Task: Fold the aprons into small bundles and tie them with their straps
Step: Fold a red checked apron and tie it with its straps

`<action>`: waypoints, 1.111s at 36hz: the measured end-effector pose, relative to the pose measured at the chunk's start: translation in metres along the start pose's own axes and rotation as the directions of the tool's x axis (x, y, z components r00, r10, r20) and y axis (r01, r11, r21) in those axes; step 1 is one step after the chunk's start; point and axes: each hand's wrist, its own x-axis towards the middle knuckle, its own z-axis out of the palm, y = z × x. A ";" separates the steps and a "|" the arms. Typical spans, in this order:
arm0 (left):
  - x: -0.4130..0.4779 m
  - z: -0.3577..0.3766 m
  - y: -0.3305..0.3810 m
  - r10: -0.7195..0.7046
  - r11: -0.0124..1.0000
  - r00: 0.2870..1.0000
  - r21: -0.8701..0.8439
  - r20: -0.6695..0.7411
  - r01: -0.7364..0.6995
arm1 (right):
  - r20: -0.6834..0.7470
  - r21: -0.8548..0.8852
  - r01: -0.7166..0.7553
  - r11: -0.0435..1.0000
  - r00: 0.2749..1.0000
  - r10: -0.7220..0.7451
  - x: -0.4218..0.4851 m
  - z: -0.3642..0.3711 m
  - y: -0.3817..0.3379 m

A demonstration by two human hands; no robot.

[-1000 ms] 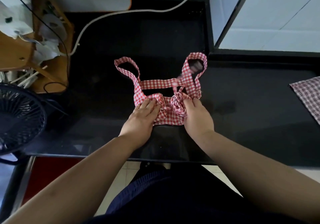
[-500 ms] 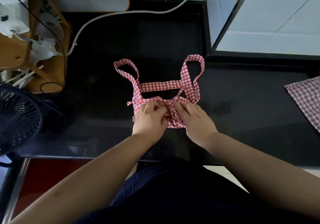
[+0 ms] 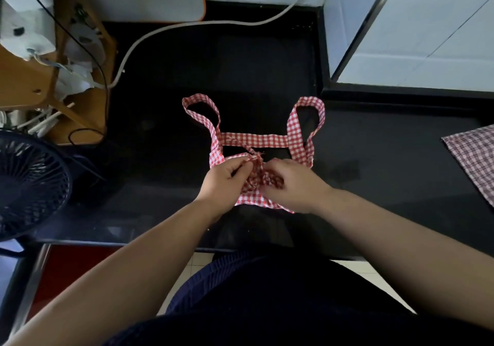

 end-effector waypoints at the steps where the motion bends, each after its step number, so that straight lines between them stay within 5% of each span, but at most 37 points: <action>1: 0.000 0.000 0.001 0.002 1.000 1.000 0.015 0.007 -0.002 | 0.015 0.067 -0.047 0.997 0.999 0.046 0.004 -0.003 -0.003; 7: 0.004 -0.006 0.005 -0.119 0.965 0.992 -0.230 0.035 0.124 | -0.097 0.309 -0.146 0.940 0.978 0.184 0.012 0.000 -0.010; 11: 0.006 -0.006 0.010 -0.159 0.962 0.987 -0.226 -0.019 0.151 | -0.060 0.738 -0.106 0.667 0.973 0.222 0.001 -0.001 -0.013; 16: 0.009 0.001 0.009 -0.135 0.983 0.984 0.144 0.114 0.118 | 0.009 0.571 -0.059 0.819 0.998 0.066 -0.001 -0.003 -0.018; 20: 0.011 -0.010 0.015 -0.192 0.971 0.960 -0.104 0.203 0.216 | 0.062 0.458 -0.077 0.885 0.997 0.054 0.001 -0.013 -0.020; 23: 0.009 -0.014 0.012 -0.128 0.981 0.959 -0.112 0.253 0.160 | 0.073 0.406 -0.064 0.912 0.997 0.038 0.002 -0.012 -0.022; 28: 0.007 -0.015 0.011 -0.117 0.973 0.960 -0.165 0.256 0.162 | 0.164 0.642 -0.278 0.715 0.960 0.226 0.005 -0.018 -0.020; 31: 0.006 -0.019 0.013 -0.106 0.976 0.949 -0.149 0.298 0.156 | 0.172 0.669 -0.286 0.686 0.958 0.231 0.008 -0.021 -0.018; 40: 0.010 -0.021 0.013 -0.133 0.952 0.956 -0.233 0.262 0.196 | 0.160 0.346 -0.167 0.923 0.980 0.117 0.007 -0.022 -0.018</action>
